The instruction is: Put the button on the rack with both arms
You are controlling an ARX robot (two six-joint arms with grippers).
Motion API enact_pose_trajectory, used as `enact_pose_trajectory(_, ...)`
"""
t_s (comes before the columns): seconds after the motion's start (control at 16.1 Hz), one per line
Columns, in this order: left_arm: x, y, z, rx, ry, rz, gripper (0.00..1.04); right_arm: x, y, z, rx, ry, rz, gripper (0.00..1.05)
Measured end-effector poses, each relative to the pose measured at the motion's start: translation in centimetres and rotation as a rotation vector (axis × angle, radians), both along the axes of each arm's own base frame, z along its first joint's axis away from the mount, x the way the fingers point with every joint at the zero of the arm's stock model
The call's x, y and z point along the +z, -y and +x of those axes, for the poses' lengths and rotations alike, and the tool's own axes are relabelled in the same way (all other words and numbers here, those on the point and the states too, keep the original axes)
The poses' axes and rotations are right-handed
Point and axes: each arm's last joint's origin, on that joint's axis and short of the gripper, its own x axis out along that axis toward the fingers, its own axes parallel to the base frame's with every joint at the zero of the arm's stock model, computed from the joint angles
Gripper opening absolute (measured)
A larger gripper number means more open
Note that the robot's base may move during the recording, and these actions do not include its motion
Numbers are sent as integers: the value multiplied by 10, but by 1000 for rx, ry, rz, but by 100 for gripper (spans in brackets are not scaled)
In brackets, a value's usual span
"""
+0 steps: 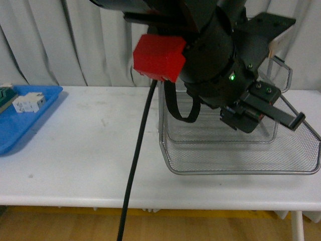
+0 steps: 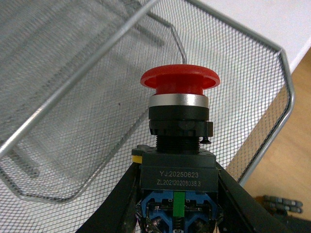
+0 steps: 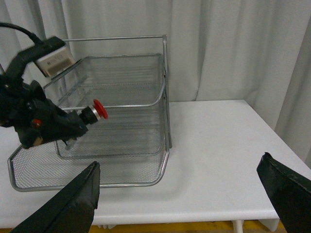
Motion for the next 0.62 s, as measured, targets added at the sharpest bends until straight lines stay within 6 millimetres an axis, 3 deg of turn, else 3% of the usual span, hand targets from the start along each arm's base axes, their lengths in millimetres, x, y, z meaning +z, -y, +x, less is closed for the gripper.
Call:
enact_pose_trajectory(0.12, -15, 10, 13, -4, -42, 41, 36, 0, 0, 0, 0, 0, 0, 98)
enact_pose_trajectory(0.56, -34, 23, 47, 43, -102, 134, 36, 0, 0, 0, 0, 0, 0, 98)
enact_pose_trajectory(0.62, -35, 23, 49, 54, -108, 126, 46, 0, 0, 0, 0, 0, 0, 98)
